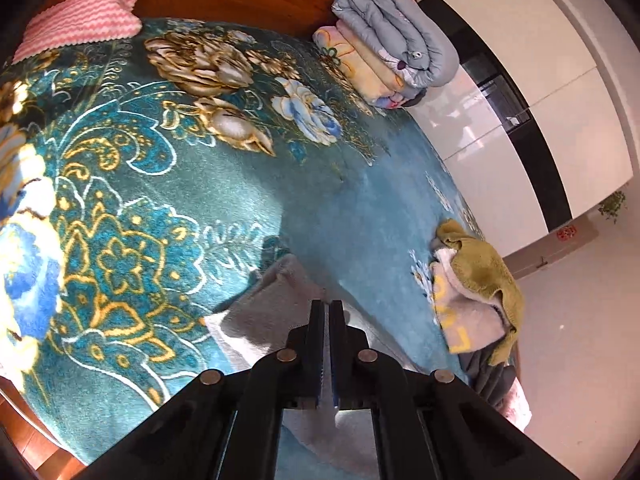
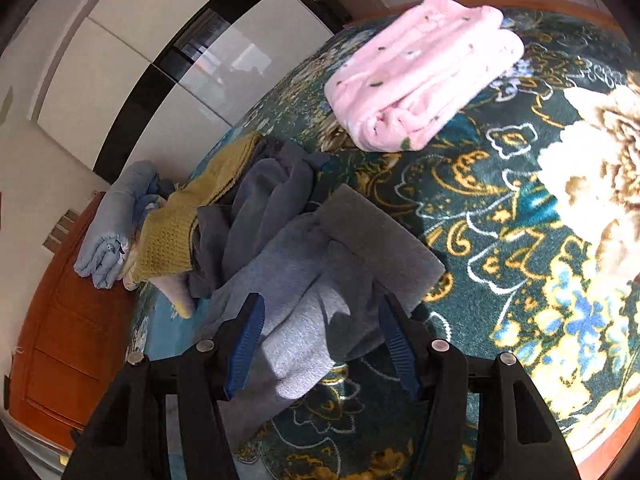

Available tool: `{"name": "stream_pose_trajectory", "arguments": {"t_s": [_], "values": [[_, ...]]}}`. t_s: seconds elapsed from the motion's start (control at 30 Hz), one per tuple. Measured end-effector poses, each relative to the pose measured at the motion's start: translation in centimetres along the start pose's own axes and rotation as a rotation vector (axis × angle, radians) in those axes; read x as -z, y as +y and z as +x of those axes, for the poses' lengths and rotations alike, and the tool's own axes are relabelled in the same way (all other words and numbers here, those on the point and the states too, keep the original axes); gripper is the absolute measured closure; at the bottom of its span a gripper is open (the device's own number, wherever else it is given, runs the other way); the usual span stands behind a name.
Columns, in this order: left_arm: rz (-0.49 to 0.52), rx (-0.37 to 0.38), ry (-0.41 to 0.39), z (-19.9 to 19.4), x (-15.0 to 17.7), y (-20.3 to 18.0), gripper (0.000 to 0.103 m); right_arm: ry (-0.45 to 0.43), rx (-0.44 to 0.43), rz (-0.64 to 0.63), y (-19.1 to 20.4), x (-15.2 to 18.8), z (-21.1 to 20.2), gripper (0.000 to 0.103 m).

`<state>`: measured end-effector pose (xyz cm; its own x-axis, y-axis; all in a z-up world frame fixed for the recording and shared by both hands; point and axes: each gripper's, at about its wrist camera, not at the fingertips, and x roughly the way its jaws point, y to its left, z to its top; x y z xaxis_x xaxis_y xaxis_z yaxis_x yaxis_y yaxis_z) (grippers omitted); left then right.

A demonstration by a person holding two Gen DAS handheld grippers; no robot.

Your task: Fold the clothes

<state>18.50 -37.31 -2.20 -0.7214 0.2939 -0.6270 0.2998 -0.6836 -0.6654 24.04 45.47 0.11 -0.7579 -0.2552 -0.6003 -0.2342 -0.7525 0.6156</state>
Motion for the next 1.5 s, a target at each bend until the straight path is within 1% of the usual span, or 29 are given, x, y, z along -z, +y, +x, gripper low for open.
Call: {"name": "stream_pose_trajectory", "arguments": {"t_s": [0.07, 0.13, 0.2, 0.27, 0.3, 0.37, 0.4, 0.43, 0.47, 0.53, 0.63, 0.7, 0.73, 0.8, 0.87, 0.93, 1.0, 1.03, 1.07, 1.1, 1.13, 1.17, 1.2, 1.23, 1.3, 1.37, 1.43, 1.47, 1.5], "values": [[0.05, 0.044, 0.024, 1.0, 0.8, -2.6, 0.1, 0.097, -0.083, -0.056, 3.2, -0.1, 2.5, 0.041], [0.096, 0.07, 0.059, 2.1, 2.0, -4.8, 0.099, 0.216, -0.137, -0.051, 5.7, 0.4, 6.5, 0.041], [0.134, 0.099, 0.094, 3.1, 3.2, -6.7, 0.098, 0.298, -0.134, 0.014, 6.9, 1.0, 10.4, 0.041], [0.164, 0.109, 0.098, 3.6, 4.4, -7.7, 0.098, 0.341, -0.119, 0.085, 7.3, 1.5, 13.4, 0.043], [0.175, 0.101, 0.095, 3.8, 4.8, -7.9, 0.098, 0.349, -0.096, 0.12, 7.2, 1.6, 14.4, 0.045], [0.197, 0.082, 0.09, 4.3, 5.7, -8.2, 0.098, 0.364, -0.058, 0.17, 6.9, 1.7, 15.9, 0.061], [0.201, 0.074, 0.096, 4.6, 5.9, -8.1, 0.098, 0.371, -0.042, 0.19, 6.7, 1.8, 16.5, 0.08], [0.202, 0.068, 0.103, 4.9, 6.1, -7.8, 0.098, 0.377, -0.027, 0.207, 6.3, 1.8, 16.9, 0.095], [0.201, 0.065, 0.107, 5.2, 6.2, -7.5, 0.098, 0.381, -0.024, 0.228, 5.8, 1.9, 17.2, 0.096], [0.195, 0.051, 0.105, 5.6, 6.2, -6.8, 0.098, 0.372, -0.054, 0.242, 5.5, 1.6, 17.3, 0.099], [0.168, 0.039, 0.094, 6.0, 5.9, -5.5, 0.098, 0.289, -0.138, 0.161, 7.6, -0.3, 15.7, 0.101], [0.15, 0.032, 0.09, 6.1, 5.8, -4.8, 0.098, 0.226, -0.171, 0.093, 9.4, -1.9, 14.7, 0.102], [0.141, 0.032, 0.087, 6.0, 5.8, -4.4, 0.098, 0.218, -0.158, 0.073, 9.9, -2.3, 14.8, 0.102], [0.123, 0.034, 0.08, 5.5, 5.8, -3.7, 0.098, 0.234, -0.092, 0.056, 10.0, -2.3, 15.9, 0.102], [0.107, 0.022, 0.063, 4.4, 5.8, -2.8, 0.098, 0.279, -0.048, 0.079, 9.0, -1.7, 17.4, 0.102], [0.097, 0.003, 0.031, 2.7, 5.7, -2.0, 0.098, 0.305, -0.058, 0.13, 7.8, -1.3, 18.3, 0.101], [0.091, -0.013, -0.013, 0.8, 5.5, -1.2, 0.094, 0.31, -0.078, 0.138, 7.6, -1.5, 18.1, 0.1], [0.091, -0.023, -0.036, -0.1, 5.5, -0.8, 0.088, 0.307, -0.085, 0.126, 7.8, -1.6, 17.8, 0.097], [0.09, -0.036, -0.058, -0.9, 5.4, -0.4, 0.076, 0.297, -0.088, 0.099, 8.2, -1.8, 17.1, 0.095], [0.089, -0.049, -0.077, -1.6, 5.4, 0.1, 0.067, 0.282, -0.102, 0.073, 8.7, -2.0, 16.2, 0.088], [0.082, -0.067, -0.091, -2.0, 5.5, 0.7, 0.044, 0.259, -0.136, 0.052, 9.1, -1.9, 15.0, 0.07], [0.073, -0.085, -0.1, -2.2, 5.6, 1.4, 0.035, 0.236, -0.179, 0.039, 9.2, -1.7, 13.7, 0.058], [0.056, -0.102, -0.099, -2.1, 5.8, 2.3, 0.035, 0.214, -0.221, 0.026, 9.4, -1.5, 12.4, 0.045], [0.034, -0.108, -0.088, -1.6, 5.8, 3.1, 0.035, 0.198, -0.253, 0.016, 9.4, -1.2, 11.2, 0.044], [-0.01, -0.116, -0.064, -0.3, 5.9, 4.7, 0.035, 0.189, -0.277, 0.008, 8.9, -0.4, 9.3, 0.044], [-0.038, -0.081, -0.043, 1.4, 5.7, 5.6, 0.035, 0.181, -0.275, 0.024, 8.2, 0.1, 8.0, 0.044], [-0.072, -0.048, -0.054, 2.6, 5.4, 6.2, 0.035, 0.169, -0.274, 0.044, 7.4, 0.5, 6.9, 0.044], [-0.073, -0.03, -0.075, 2.9, 5.2, 6.2, 0.037, 0.159, -0.275, 0.052, 7.0, 0.5, 6.2, 0.044], [-0.076, -0.032, -0.095, 3.1, 5.0, 6.3, 0.037, 0.149, -0.275, 0.058, 6.5, 0.7, 5.6, 0.044]]}}
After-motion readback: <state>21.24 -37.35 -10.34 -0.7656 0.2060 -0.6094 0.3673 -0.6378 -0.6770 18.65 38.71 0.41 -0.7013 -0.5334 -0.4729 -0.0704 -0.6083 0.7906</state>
